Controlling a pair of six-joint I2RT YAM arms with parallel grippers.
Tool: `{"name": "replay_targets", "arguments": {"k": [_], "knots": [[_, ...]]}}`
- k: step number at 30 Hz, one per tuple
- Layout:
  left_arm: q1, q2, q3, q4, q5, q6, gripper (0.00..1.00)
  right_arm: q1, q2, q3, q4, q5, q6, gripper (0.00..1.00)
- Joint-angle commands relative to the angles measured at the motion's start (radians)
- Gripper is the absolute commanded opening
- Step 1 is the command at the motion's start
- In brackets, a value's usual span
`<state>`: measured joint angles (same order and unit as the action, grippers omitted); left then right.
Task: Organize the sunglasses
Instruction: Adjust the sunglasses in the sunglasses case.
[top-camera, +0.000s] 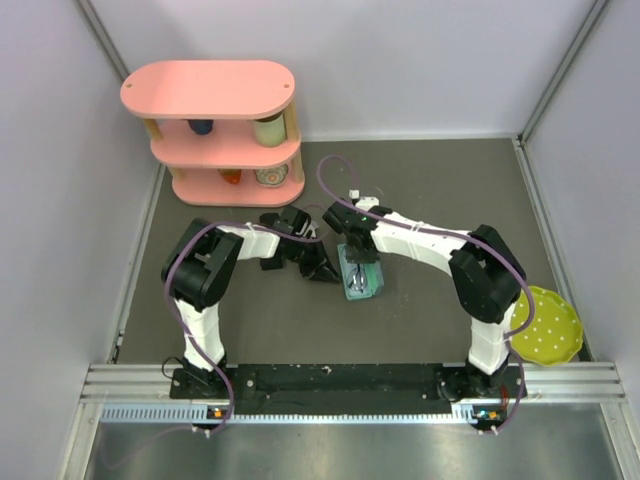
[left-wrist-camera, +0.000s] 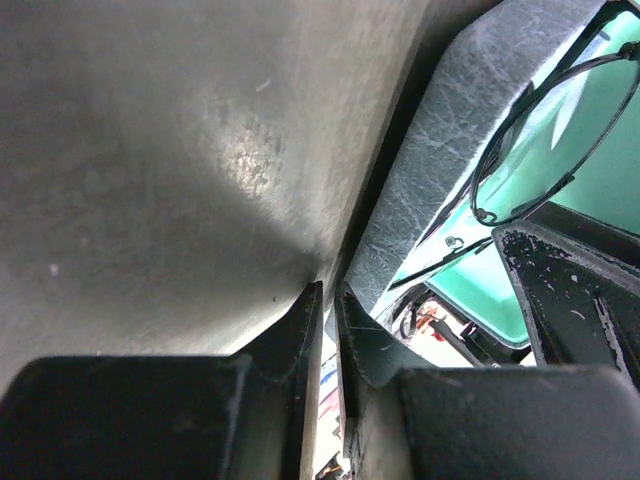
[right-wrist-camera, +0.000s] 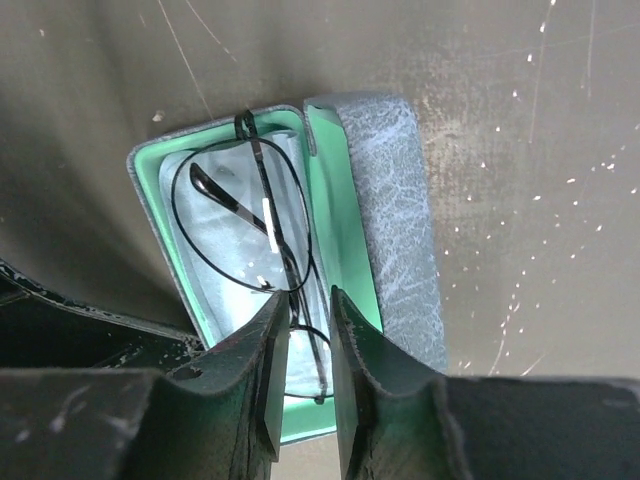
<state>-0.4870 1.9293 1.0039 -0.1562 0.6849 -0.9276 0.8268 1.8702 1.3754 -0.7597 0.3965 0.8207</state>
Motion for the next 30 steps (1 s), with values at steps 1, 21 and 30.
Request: {"name": "replay_targets", "arguments": {"k": [1, 21, 30], "knots": [[-0.005, 0.019, 0.015, 0.035, -0.001, -0.002, 0.14, 0.015, 0.02, 0.056, -0.004, 0.031, 0.008, 0.21], [-0.004, 0.03, 0.018, 0.037, 0.007, 0.006, 0.13, 0.04, 0.07, 0.071, -0.012, -0.01, -0.098, 0.22], [-0.004, 0.03, 0.018, 0.038, 0.005, 0.007, 0.13, 0.04, 0.058, 0.071, -0.015, -0.021, -0.153, 0.0]]}}
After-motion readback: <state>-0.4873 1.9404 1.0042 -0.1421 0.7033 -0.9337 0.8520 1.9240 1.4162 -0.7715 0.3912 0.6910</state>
